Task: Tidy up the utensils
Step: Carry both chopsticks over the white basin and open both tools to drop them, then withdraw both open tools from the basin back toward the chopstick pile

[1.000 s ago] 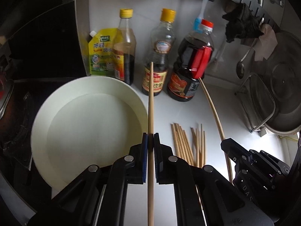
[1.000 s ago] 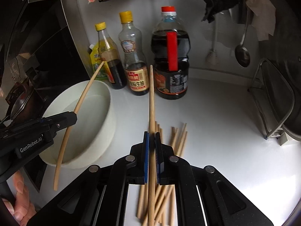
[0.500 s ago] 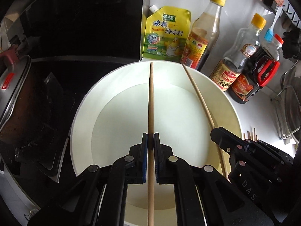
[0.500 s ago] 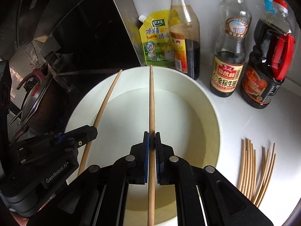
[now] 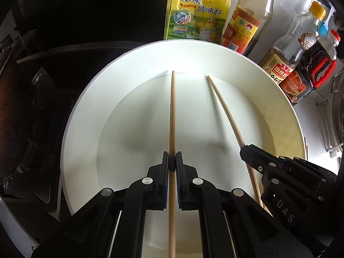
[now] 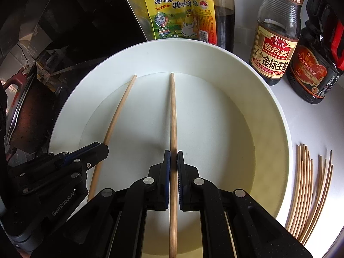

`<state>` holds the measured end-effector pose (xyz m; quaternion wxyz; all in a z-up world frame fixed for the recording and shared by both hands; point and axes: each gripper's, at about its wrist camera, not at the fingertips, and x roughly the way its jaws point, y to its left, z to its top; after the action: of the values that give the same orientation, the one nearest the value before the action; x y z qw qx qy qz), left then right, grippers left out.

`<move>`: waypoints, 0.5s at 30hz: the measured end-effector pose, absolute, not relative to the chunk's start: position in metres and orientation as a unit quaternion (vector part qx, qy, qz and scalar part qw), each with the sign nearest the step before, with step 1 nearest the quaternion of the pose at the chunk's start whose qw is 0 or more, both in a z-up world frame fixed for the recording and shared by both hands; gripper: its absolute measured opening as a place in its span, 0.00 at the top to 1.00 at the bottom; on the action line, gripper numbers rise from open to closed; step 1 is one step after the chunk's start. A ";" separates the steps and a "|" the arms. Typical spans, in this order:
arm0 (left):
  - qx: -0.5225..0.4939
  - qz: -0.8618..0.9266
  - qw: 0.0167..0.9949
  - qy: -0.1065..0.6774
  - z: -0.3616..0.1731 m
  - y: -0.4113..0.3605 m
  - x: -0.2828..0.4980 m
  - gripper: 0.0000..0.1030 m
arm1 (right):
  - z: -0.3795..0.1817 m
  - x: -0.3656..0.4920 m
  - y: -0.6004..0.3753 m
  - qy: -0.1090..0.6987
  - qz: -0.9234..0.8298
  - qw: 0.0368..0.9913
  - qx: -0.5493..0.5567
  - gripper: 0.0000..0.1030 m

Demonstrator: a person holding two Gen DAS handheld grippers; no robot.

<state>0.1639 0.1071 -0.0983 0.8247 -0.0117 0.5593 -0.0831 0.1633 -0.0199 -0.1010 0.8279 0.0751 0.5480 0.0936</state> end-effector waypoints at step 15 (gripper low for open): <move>-0.013 -0.052 0.837 0.544 -0.084 0.120 0.167 0.43 | -0.090 0.156 -0.026 0.540 0.085 0.835 0.065 0.87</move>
<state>0.1669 0.1195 -0.0841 0.8374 -0.0134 0.5440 -0.0519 0.1558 -0.0260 -0.0895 0.8346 0.0647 0.5404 0.0848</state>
